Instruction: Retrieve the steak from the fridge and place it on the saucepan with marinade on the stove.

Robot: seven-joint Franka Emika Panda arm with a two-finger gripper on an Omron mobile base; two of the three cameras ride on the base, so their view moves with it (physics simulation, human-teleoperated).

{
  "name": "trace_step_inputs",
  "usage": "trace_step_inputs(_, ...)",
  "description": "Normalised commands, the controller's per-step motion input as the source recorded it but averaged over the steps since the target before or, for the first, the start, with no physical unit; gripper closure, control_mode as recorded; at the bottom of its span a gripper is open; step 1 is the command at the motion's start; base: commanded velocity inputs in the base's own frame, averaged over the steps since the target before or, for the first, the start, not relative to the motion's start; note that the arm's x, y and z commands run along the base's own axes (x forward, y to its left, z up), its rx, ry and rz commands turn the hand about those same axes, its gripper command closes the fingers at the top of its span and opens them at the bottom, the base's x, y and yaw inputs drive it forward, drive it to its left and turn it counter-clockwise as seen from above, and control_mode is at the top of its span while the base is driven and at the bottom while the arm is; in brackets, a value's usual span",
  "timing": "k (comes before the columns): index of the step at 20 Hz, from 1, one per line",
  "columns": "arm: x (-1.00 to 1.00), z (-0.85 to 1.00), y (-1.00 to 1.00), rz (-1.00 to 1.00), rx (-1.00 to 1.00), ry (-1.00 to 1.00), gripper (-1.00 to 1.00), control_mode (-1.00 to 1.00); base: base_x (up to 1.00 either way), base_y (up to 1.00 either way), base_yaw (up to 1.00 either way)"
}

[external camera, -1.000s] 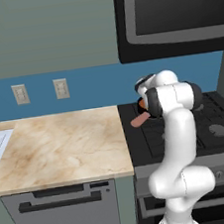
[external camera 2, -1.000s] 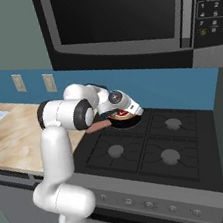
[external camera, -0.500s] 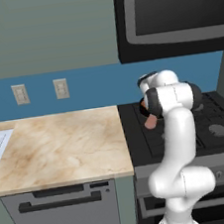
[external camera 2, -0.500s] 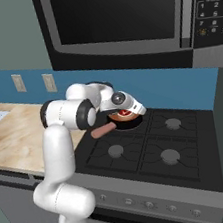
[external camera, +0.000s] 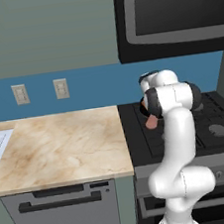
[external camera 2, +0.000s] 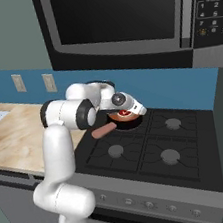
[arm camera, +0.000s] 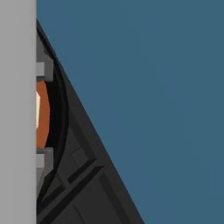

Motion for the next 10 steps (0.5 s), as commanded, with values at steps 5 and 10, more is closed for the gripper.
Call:
trace_step_inputs(5,0.02,0.03,0.01,0.0,0.0,0.0,-1.0,-1.0,0.0,0.0,0.0)
trace_step_inputs(10,0.13,0.45,0.09,-0.03,0.0,0.04,-1.0,-1.0,0.0,0.0,0.0)
